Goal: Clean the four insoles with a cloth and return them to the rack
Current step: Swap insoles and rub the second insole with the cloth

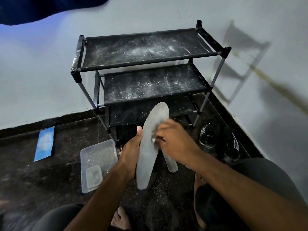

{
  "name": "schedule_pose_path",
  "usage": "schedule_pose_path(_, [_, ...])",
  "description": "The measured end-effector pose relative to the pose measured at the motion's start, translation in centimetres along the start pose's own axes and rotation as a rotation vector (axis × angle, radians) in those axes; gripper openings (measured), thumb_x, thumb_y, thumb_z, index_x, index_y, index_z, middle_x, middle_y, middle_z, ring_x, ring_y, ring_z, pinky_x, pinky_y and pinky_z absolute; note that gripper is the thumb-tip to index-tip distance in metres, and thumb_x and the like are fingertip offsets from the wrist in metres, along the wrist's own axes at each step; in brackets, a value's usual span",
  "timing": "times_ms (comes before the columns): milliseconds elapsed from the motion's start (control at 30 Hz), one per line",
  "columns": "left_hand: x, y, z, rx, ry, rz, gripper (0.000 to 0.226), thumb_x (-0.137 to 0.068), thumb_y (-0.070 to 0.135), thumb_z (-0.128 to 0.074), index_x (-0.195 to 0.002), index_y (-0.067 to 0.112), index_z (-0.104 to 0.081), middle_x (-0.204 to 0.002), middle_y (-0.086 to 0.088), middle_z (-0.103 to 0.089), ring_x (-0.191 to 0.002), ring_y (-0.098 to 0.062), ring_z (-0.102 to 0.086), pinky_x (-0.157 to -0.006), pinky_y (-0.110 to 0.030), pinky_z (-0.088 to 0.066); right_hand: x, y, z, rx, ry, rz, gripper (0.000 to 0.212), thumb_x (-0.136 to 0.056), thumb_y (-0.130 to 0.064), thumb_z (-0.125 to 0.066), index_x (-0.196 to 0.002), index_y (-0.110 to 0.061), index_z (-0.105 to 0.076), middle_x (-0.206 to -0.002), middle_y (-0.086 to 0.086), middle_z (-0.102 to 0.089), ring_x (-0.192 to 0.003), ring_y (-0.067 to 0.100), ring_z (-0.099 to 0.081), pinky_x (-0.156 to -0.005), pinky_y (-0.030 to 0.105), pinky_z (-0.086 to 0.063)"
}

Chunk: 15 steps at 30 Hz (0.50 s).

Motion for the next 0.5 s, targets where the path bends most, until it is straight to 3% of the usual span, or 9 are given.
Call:
schedule_pose_path(100, [0.1,0.1,-0.3,0.018,-0.02,0.004,0.064,-0.102,0.059,-0.042,-0.117,0.007,-0.075,-0.101,-0.016,-0.072,-0.085,-0.025,-0.07,-0.075,-0.037,-0.057,0.1,-1.3,-0.3,-0.233,-0.035,0.026,0.01,-0.087,-0.018,-0.07,-0.094,-0.022,-0.077,-0.089,-0.015,-0.065,-0.087,-0.001,-0.043,-0.078,0.015,-0.037])
schedule_pose_path(233, [0.2,0.3,-0.2,0.007,-0.029,-0.025,0.064,-0.103,0.06,-0.04,-0.114,0.008,-0.076,-0.107,-0.016,-0.075,-0.092,-0.024,-0.073,-0.083,-0.037,-0.056,-0.6,0.8,1.9,0.027,0.176,-0.038,0.012,-0.089,-0.024,-0.068,-0.097,-0.021,-0.076,-0.093,-0.01,-0.067,-0.089,0.008,-0.044,-0.082,0.028,-0.044])
schedule_pose_path(333, [-0.3,0.4,0.5,-0.025,0.018,-0.043,0.07,-0.093,0.072,-0.052,-0.108,0.009,-0.077,-0.099,-0.014,-0.073,-0.09,-0.027,-0.069,-0.084,-0.04,-0.054,-0.5,-0.2,0.2,0.134,0.046,0.034,0.011,-0.089,-0.022,-0.064,-0.09,-0.02,-0.075,-0.085,-0.011,-0.06,-0.088,0.009,-0.041,-0.081,0.034,-0.046])
schedule_pose_path(433, [-0.3,0.2,0.5,-0.043,0.019,-0.017,0.069,-0.095,0.071,-0.044,-0.112,0.013,-0.077,-0.099,-0.015,-0.073,-0.088,-0.027,-0.07,-0.082,-0.042,-0.053,0.1,-1.8,-1.2,-0.074,-0.1,0.106,0.01,-0.088,-0.024,-0.065,-0.089,-0.02,-0.075,-0.082,-0.015,-0.056,-0.086,0.004,-0.039,-0.079,0.024,-0.041])
schedule_pose_path(500, [-0.2,0.2,0.1,-0.02,-0.024,0.0,0.068,-0.1,0.065,-0.038,-0.115,0.01,-0.075,-0.097,-0.014,-0.073,-0.083,-0.024,-0.072,-0.074,-0.037,-0.057,-0.1,-1.7,-0.4,-0.139,-0.07,0.083,0.012,-0.089,-0.025,-0.066,-0.095,-0.022,-0.076,-0.087,-0.014,-0.062,-0.089,0.003,-0.041,-0.079,0.02,-0.039])
Point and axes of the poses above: each hand's wrist, its own x-axis away from the middle knuckle, its own z-axis out of the back of the hand, y = z × x, the point moved 7 cm from there along -x, towards the middle knuckle
